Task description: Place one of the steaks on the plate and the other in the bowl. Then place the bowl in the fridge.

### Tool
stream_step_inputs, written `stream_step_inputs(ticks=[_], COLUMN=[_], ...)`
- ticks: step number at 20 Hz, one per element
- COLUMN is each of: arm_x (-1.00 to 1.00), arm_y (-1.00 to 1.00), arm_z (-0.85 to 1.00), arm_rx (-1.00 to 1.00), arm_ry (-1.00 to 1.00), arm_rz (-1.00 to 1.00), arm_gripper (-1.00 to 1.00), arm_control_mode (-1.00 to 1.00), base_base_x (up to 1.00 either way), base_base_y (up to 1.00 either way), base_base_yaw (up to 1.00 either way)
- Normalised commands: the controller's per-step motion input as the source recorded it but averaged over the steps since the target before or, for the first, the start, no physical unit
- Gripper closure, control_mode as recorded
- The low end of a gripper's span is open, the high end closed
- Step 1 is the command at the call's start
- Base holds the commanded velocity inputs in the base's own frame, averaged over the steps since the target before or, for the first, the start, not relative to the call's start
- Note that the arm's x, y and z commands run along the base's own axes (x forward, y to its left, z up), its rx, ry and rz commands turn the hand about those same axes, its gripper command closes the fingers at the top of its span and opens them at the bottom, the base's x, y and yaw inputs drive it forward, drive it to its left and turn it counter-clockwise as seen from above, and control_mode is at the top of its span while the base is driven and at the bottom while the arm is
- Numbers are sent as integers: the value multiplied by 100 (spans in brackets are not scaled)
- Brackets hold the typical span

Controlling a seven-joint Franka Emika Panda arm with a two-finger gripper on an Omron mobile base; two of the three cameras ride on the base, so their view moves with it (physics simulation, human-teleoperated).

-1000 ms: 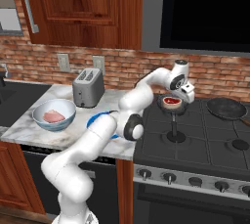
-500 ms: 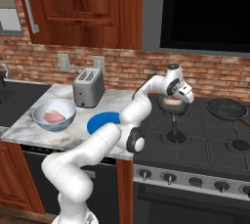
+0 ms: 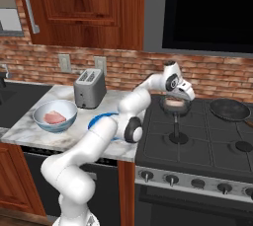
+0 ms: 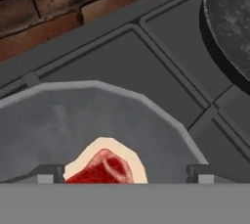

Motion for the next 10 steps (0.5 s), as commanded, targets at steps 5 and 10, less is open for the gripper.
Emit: stream_step_inputs(ticks=[5,10], arm_x=[8,2], arm_y=[-6,-9], arm_z=[0,6], arm_rx=[11,27], arm_ry=[18,-2], arm_rz=[-28,-27], arm_gripper=[-100,-100], arm_control_mode=[-100,-100], base_base_x=[0,0], base_base_y=[0,0], base_base_yaw=[0,0])
